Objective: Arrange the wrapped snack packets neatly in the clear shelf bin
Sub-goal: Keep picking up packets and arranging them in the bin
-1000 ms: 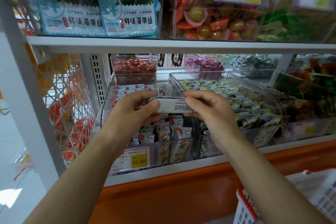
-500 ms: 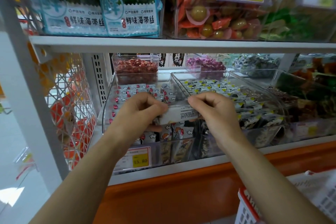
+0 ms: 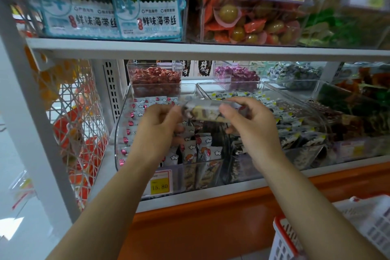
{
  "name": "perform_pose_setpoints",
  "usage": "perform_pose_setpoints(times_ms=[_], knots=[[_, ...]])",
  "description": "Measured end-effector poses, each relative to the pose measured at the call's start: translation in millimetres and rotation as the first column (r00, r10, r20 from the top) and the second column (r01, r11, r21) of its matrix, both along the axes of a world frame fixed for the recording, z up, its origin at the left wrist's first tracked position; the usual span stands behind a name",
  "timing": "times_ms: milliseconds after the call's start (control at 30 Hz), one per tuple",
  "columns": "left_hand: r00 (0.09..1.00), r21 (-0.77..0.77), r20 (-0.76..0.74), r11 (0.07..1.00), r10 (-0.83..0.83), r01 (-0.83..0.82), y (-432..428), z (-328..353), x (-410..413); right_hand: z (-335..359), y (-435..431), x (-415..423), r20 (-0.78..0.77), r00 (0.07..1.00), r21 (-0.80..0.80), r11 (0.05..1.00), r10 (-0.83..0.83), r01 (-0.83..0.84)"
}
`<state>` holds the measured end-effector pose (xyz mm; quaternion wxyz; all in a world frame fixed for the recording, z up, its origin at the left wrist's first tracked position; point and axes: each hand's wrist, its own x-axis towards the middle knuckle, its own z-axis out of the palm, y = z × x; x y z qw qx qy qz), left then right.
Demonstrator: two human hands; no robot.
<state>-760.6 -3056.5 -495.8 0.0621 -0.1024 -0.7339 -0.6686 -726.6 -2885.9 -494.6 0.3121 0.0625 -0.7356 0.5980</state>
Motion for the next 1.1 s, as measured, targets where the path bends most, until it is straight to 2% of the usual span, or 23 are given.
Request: perform_pose_setpoints(times_ms=[67, 133, 233, 333, 433, 533, 633, 767, 967, 1100], knots=[[0.981, -0.252, -0.187, 0.963, 0.043, -0.090, 5.4, -4.9, -1.3, -0.5, 5.1, -1.9, 0.017, 0.998, -0.148, 0.987, -0.068, 0.070], [0.950, -0.442, -0.312, 0.888, -0.020, -0.127, 12.0, -10.1, -4.1, -1.0, 9.8, -3.1, 0.057, 0.994, -0.174, 0.980, -0.092, 0.101], [0.934, -0.666, -0.338, 0.731, -0.113, -0.152, 22.5, -17.3, -10.9, -3.3, 10.7, -2.9, 0.090, 0.991, -0.117, 0.987, -0.104, 0.114], [0.944, -0.788, -0.299, 0.595, -0.142, -0.160, 27.4, -20.4, -12.6, -4.8, 10.8, -2.2, 0.077, 0.991, -0.076, 0.990, -0.112, 0.117], [0.941, -0.818, -0.302, 0.548, -0.152, -0.174, 30.2, -22.7, -13.9, -4.2, 13.0, -3.3, 0.062, 0.989, -0.046, 0.990, -0.132, 0.135], [0.957, -0.807, -0.246, 0.579, -0.154, -0.114, 28.5, -21.1, -15.5, -2.5, 12.2, -4.2, 0.055, 0.981, 0.023, 0.982, -0.188, 0.187], [0.967, -0.815, -0.184, 0.577, -0.177, -0.050, 24.6, -19.5, -16.7, -0.3, 10.8, -3.0, -0.026, 0.972, 0.161, 0.958, -0.235, 0.236], [0.961, -0.815, -0.151, 0.580, -0.231, 0.011, 19.3, -17.2, -17.2, 1.8, 9.2, -4.6, -0.098, 0.967, 0.343, 0.904, -0.236, 0.256], [0.952, -0.814, -0.144, 0.579, -0.271, 0.042, 16.9, -15.4, -15.3, 10.4, 2.6, -18.4, -0.065, 0.977, 0.594, 0.779, -0.202, 0.201], [0.963, -0.772, -0.093, 0.630, -0.253, 0.091, 15.2, -14.0, -15.8, 19.5, 4.7, -25.0, -0.063, 0.976, 0.655, 0.729, -0.211, 0.200]])
